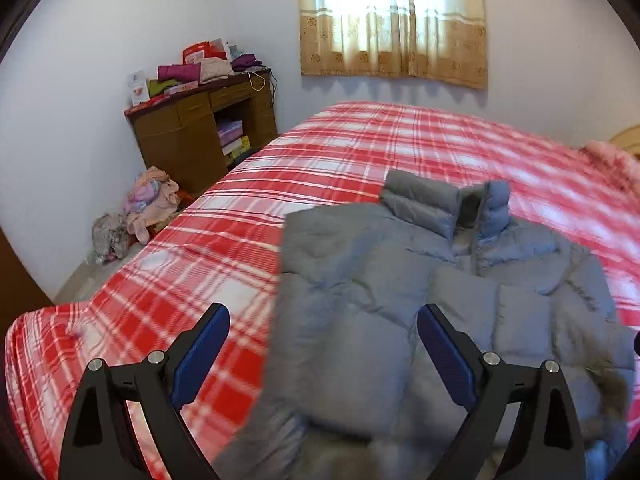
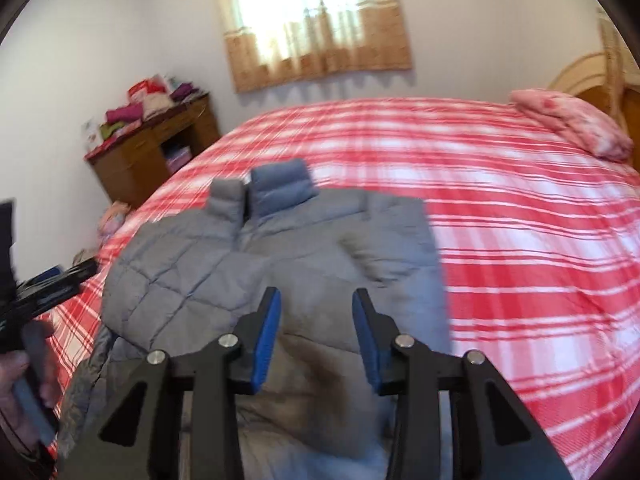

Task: Fold large clothes

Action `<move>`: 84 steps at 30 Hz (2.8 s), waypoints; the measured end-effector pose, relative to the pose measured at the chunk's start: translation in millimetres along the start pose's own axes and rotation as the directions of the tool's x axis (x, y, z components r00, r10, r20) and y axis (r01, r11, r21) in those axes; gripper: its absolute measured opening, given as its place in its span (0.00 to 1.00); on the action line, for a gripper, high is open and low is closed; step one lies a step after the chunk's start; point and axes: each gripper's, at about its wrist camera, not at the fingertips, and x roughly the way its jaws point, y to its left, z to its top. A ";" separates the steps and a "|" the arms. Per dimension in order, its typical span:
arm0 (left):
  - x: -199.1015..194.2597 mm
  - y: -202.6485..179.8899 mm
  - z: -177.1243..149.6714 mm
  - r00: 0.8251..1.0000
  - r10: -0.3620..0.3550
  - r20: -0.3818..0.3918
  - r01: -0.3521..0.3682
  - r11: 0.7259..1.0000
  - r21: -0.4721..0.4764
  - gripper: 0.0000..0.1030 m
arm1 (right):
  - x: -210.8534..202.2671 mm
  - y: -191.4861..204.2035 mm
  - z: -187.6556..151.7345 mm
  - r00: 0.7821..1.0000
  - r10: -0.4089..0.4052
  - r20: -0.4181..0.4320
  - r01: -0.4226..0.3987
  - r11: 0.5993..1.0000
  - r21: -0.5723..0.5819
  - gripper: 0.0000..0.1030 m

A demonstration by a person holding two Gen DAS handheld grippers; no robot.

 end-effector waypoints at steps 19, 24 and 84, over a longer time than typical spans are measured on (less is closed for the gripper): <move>86.8 -8.3 -42.4 0.982 0.119 -0.148 -0.114 0.993 0.041 0.93 | 66.3 -8.3 -46.0 0.995 -0.024 -0.101 0.023 1.000 -0.017 0.34; 67.0 -1.0 -33.5 0.972 0.192 -0.134 -0.185 0.980 0.068 0.93 | 58.4 -6.6 -41.4 0.993 -0.029 -0.111 0.026 0.999 -0.029 0.33; 147.8 -0.1 2.2 0.968 0.126 -0.218 -0.145 0.987 -0.072 0.99 | 151.5 -26.9 30.2 0.943 -0.302 -0.138 0.327 0.918 0.225 0.62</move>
